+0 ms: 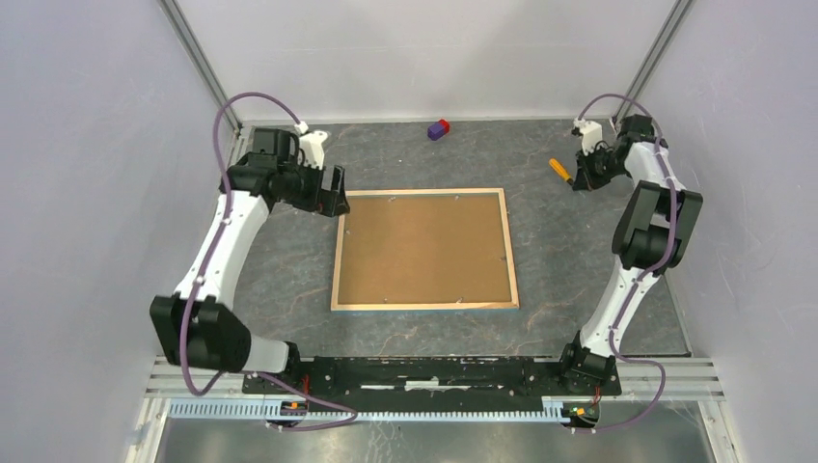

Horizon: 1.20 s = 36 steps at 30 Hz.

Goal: Take the photo out of the frame

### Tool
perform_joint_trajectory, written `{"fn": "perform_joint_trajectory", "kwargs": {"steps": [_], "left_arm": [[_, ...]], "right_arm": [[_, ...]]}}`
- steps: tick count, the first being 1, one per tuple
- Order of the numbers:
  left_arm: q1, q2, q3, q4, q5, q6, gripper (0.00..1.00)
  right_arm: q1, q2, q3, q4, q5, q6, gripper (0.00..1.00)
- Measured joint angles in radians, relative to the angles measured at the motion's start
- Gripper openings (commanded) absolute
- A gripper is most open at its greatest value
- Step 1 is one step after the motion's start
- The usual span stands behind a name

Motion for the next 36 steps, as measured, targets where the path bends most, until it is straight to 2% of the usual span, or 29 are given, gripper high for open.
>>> {"fn": "perform_joint_trajectory", "kwargs": {"steps": [7, 13, 18, 22, 27, 30, 36], "left_arm": [[0.003, -0.158, 0.082, 0.029, 0.005, 0.001, 1.0], [0.003, -0.183, 0.232, -0.012, 0.141, 0.0, 1.0], [0.003, -0.183, 0.261, -0.052, 0.276, -0.028, 1.0], [0.003, -0.177, 0.254, -0.068, 0.359, -0.1, 1.0], [0.003, -0.177, 0.164, -0.042, 0.426, -0.196, 0.98], [0.002, -0.175, 0.109, -0.011, 0.458, -0.264, 0.93], [-0.014, -0.175, 0.012, 0.127, 0.529, -0.411, 0.76]], "right_arm": [[0.087, -0.264, -0.001, -0.05, -0.148, -0.002, 0.0], [0.319, -0.43, -0.003, -0.024, -0.267, 0.076, 0.0], [0.539, -0.507, -0.028, 0.072, -0.335, 0.187, 0.0], [0.687, -0.565, -0.1, 0.163, -0.289, 0.234, 0.0], [0.871, -0.604, -0.163, 0.229, -0.141, 0.222, 0.0], [0.964, -0.624, -0.206, 0.249, -0.058, 0.211, 0.0], [1.101, -0.637, -0.22, 0.262, 0.071, 0.197, 0.0]]}}
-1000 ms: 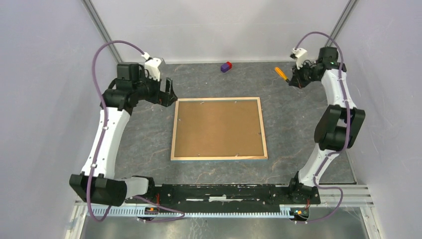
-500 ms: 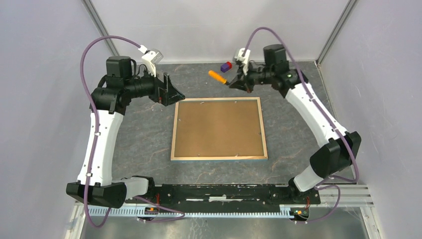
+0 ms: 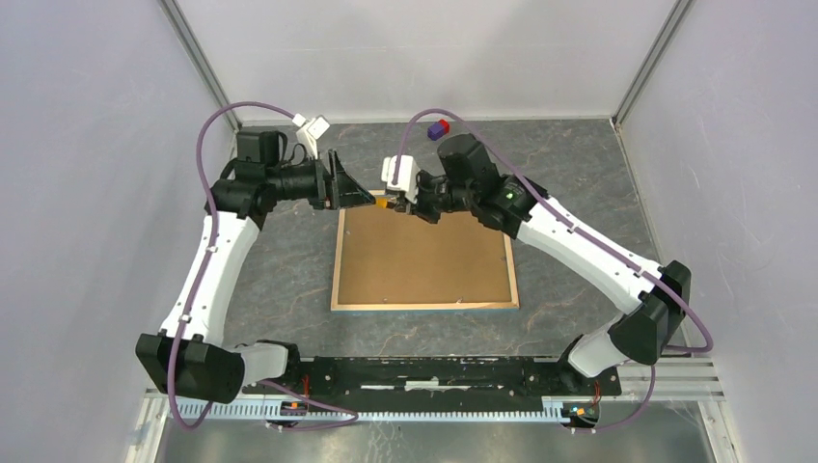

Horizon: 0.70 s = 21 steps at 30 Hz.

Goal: Take the photo out of the frame

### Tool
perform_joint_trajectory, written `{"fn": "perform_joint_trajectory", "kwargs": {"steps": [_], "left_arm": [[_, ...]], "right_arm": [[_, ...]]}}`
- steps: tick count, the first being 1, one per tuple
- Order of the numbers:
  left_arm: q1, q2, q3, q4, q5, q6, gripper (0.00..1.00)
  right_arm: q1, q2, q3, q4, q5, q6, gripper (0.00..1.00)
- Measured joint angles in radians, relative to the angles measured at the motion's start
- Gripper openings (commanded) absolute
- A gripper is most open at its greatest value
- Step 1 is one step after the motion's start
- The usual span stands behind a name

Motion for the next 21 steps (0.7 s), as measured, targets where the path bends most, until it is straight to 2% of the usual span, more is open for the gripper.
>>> {"fn": "perform_joint_trajectory", "kwargs": {"steps": [5, 9, 11, 21], "left_arm": [[-0.038, 0.0, -0.061, 0.063, 0.011, -0.053, 0.61], [-0.045, 0.0, -0.086, 0.086, 0.022, -0.079, 0.42], [-0.045, -0.001, -0.093, 0.102, 0.031, -0.091, 0.37], [-0.046, -0.003, -0.141, 0.182, 0.089, -0.144, 0.37]], "right_arm": [[0.073, 0.0, 0.0, 0.015, 0.082, -0.013, 0.0], [0.097, 0.0, 0.0, 0.017, 0.125, -0.019, 0.0], [0.098, 0.0, 0.0, 0.017, 0.135, -0.02, 0.0], [0.106, 0.0, 0.0, 0.018, 0.146, -0.02, 0.0]]}}
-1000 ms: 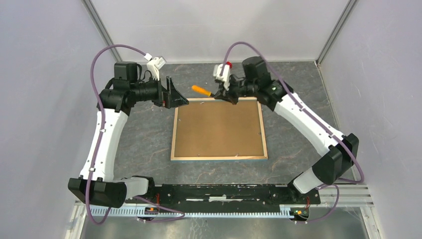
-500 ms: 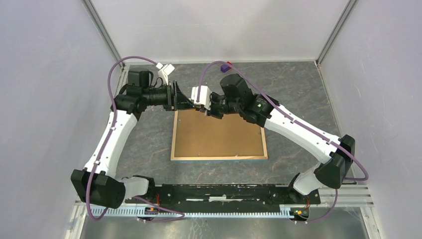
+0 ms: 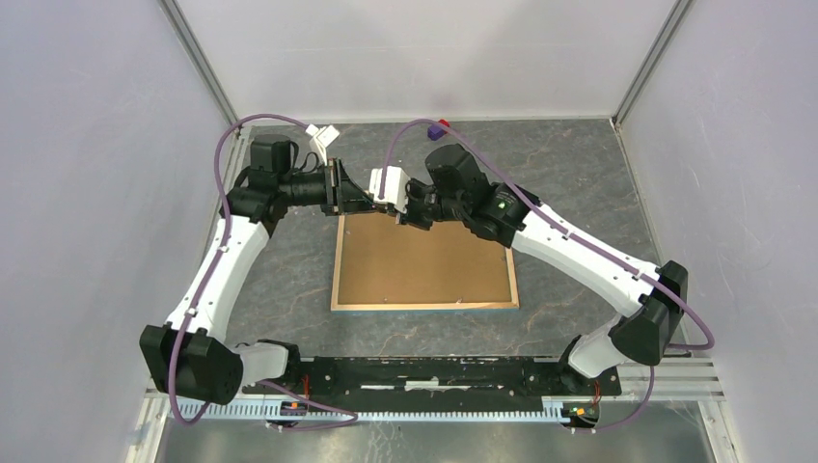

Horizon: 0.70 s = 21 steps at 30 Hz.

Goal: Take the photo out of the frame

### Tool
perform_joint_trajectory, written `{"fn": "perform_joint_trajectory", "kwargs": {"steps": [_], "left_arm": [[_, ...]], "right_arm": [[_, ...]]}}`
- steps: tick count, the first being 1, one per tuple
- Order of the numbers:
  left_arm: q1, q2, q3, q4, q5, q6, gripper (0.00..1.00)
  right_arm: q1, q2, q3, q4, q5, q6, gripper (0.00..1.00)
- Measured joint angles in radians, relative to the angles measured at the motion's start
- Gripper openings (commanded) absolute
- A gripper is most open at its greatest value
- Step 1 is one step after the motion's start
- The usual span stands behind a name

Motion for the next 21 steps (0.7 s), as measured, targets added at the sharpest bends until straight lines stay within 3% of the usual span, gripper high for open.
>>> {"fn": "perform_joint_trajectory", "kwargs": {"steps": [3, 6, 7, 11, 13, 21], "left_arm": [[0.0, 0.0, -0.01, 0.025, 0.015, -0.023, 0.3], [0.0, -0.001, -0.015, 0.04, 0.021, -0.039, 0.11], [0.0, -0.003, -0.017, 0.043, 0.023, -0.043, 0.05], [0.0, -0.011, -0.022, 0.049, 0.019, -0.048, 0.02], [0.0, -0.018, -0.021, 0.032, 0.005, -0.035, 0.02], [0.0, -0.01, 0.081, -0.197, -0.244, 0.257, 0.02]], "right_arm": [[0.005, 0.0, 0.0, 0.003, -0.001, 0.0, 0.0], [0.006, 0.0, 0.0, 0.006, -0.002, 0.0, 0.0], [0.006, 0.0, -0.001, 0.007, -0.003, 0.0, 0.06], [0.005, -0.002, -0.002, 0.01, -0.008, 0.003, 0.61], [-0.001, -0.01, -0.019, 0.021, -0.01, 0.007, 0.71], [-0.082, -0.122, -0.246, 0.059, -0.026, -0.029, 0.77]]}}
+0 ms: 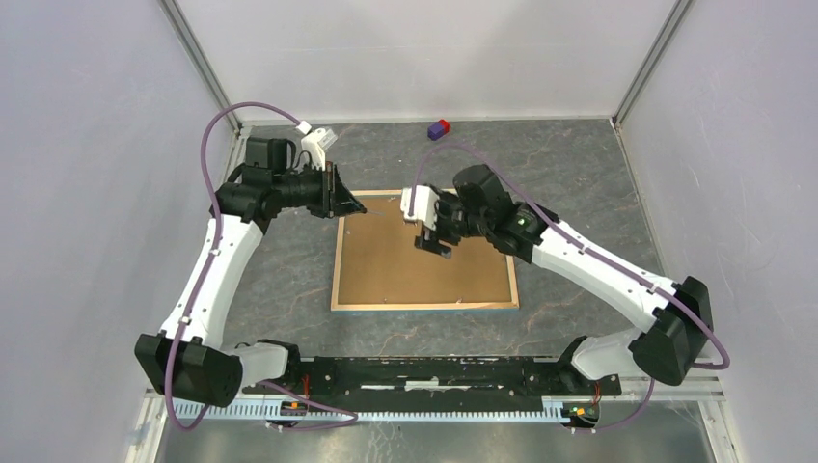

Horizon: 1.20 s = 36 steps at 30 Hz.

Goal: Take the photo out of the frame

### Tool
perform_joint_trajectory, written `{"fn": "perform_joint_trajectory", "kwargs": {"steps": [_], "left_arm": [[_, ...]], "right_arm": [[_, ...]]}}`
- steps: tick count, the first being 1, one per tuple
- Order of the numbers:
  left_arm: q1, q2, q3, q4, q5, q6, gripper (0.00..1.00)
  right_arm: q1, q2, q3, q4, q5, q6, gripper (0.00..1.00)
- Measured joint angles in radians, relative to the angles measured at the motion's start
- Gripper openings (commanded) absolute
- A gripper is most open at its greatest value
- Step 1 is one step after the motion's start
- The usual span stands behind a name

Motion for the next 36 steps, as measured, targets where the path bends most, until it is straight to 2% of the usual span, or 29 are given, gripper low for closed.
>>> {"fn": "perform_joint_trajectory", "kwargs": {"steps": [8, 14, 30, 36], "left_arm": [[-0.033, 0.011, -0.006, -0.087, -0.319, 0.303, 0.02], [-0.07, 0.048, -0.051, -0.084, -0.478, 0.388, 0.02], [-0.122, 0.101, -0.139, 0.029, -0.638, 0.42, 0.02], [-0.134, 0.118, -0.18, 0.085, -0.66, 0.421, 0.02]], "right_arm": [[-0.001, -0.046, -0.312, -0.042, -0.026, -0.099, 0.78], [0.018, -0.048, -0.43, -0.046, -0.031, -0.114, 0.78], [0.086, 0.061, -0.494, 0.062, -0.026, -0.085, 0.73], [0.086, 0.08, -0.526, 0.086, -0.028, -0.088, 0.67]]}}
